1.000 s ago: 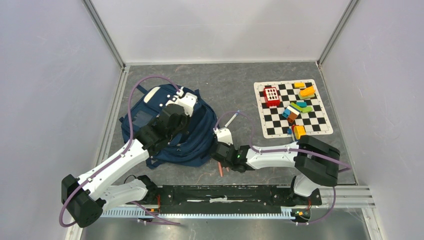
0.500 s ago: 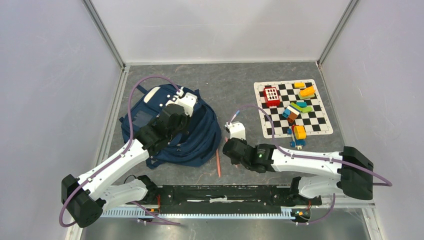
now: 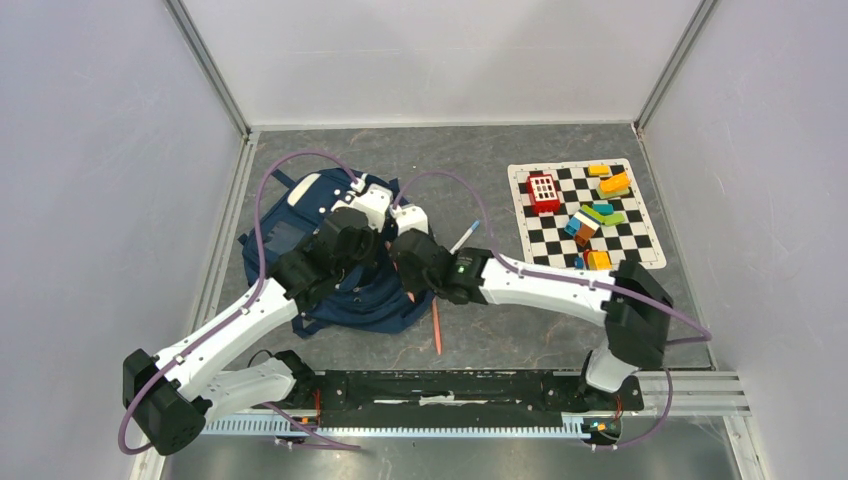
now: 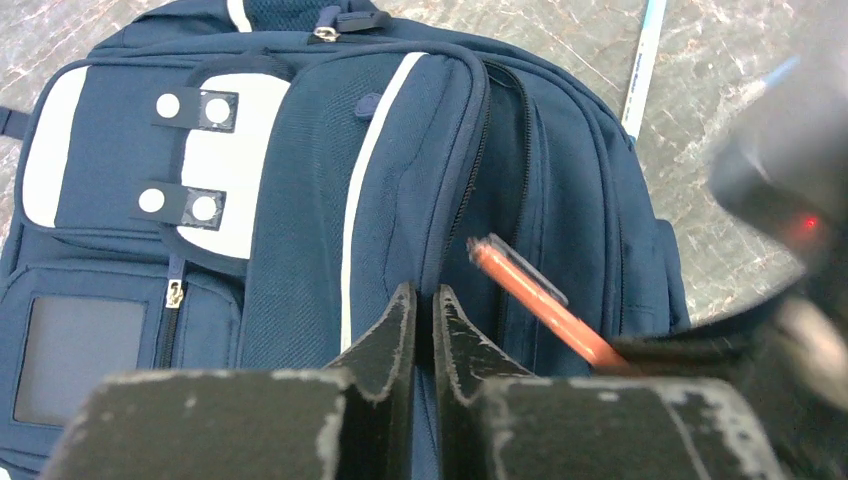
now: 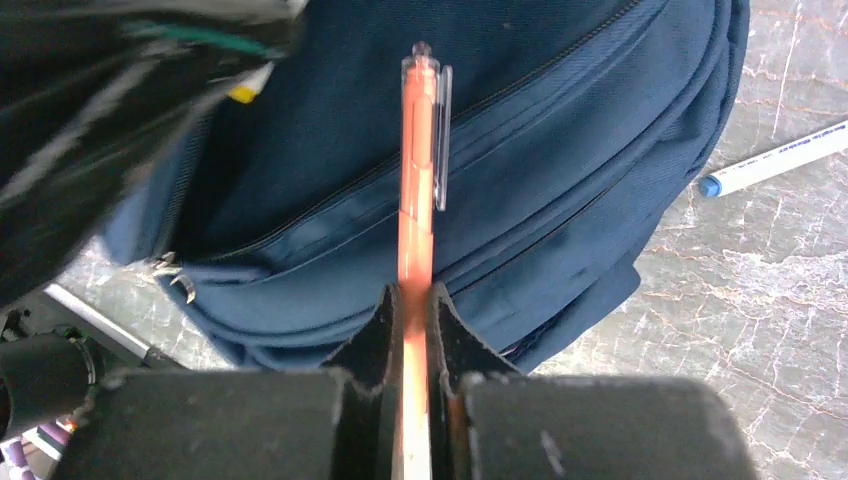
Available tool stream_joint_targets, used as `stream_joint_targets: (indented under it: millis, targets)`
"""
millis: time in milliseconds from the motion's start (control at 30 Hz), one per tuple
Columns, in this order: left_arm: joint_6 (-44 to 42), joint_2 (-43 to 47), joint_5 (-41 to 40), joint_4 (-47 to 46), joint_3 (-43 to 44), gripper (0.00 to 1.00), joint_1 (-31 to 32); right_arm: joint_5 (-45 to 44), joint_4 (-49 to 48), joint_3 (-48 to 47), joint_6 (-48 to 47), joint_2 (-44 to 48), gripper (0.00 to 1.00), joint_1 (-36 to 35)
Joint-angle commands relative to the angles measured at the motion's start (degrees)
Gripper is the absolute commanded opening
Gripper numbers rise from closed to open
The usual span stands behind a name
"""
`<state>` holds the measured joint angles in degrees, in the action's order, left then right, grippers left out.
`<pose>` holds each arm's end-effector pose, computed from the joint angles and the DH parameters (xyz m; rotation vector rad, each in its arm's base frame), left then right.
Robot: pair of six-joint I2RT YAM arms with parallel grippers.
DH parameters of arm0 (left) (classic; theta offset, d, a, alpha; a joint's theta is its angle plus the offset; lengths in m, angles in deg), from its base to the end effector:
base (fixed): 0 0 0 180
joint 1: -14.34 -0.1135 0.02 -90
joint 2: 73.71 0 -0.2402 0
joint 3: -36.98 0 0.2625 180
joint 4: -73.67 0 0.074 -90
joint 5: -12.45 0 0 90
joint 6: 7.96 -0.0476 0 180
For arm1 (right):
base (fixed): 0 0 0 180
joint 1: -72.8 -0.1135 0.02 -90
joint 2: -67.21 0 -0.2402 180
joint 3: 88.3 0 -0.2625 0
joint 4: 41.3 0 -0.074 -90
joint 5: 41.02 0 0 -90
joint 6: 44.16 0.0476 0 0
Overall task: Pack the student bag
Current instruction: Place the stationery in the student bag.
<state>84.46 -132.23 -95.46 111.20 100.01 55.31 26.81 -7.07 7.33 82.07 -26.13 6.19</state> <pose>0.2031 -0.1570 0.2740 0.5263 2.0516 -0.1144 0.1671 0.3411 0.2315 -0.4142 2.2695 0.4968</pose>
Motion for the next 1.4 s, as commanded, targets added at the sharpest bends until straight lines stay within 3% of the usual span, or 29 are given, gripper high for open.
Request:
stream_joint_targets:
  millis: [0, 233, 433, 533, 600, 733, 800, 1100, 1367]
  targets:
    - [1.1, 1.6, -0.2, -2.7, 1.1, 0.06, 0.4, 7.3, -3.5, -5.0, -1.0, -5.4, 0.0, 5.2]
    - [1.1, 1.8, 0.4, -3.0, 1.0, 0.06, 0.4, 17.6, -17.8, -5.8, 4.9, -9.4, 0.0, 11.9]
    - [1.2, 1.7, 0.5, -3.0, 0.9, 0.06, 0.4, 19.9, -25.0, -10.5, 9.3, -14.9, 0.0, 13.3]
    - [1.2, 1.7, 0.5, -3.0, 0.9, 0.06, 0.4, 20.7, -26.5, -12.2, 10.5, -16.9, 0.12, 13.3]
    - [1.2, 1.8, 0.4, -3.0, 0.9, 0.06, 0.4, 21.0, -27.7, -11.4, 10.9, -16.8, 0.26, 13.3]
    - [1.2, 1.9, 0.3, -3.1, 1.0, 0.06, 0.4, 19.7, -29.0, -7.1, 10.3, -13.6, 0.49, 13.3]
    - [1.2, 1.9, 0.4, -3.1, 0.9, 0.06, 0.4, 19.3, -29.0, -4.4, 9.4, -11.5, 0.53, 13.3]
    - [1.2, 1.7, 0.4, -3.0, 1.0, 0.06, 0.4, 18.8, -25.1, 9.5, 3.4, 3.5, 0.53, 12.0]
    - [1.1, 1.4, 0.4, -3.0, 1.1, 0.06, 0.5, 3.6, -11.5, 22.7, 2.3, 17.2, 0.52, 6.6]
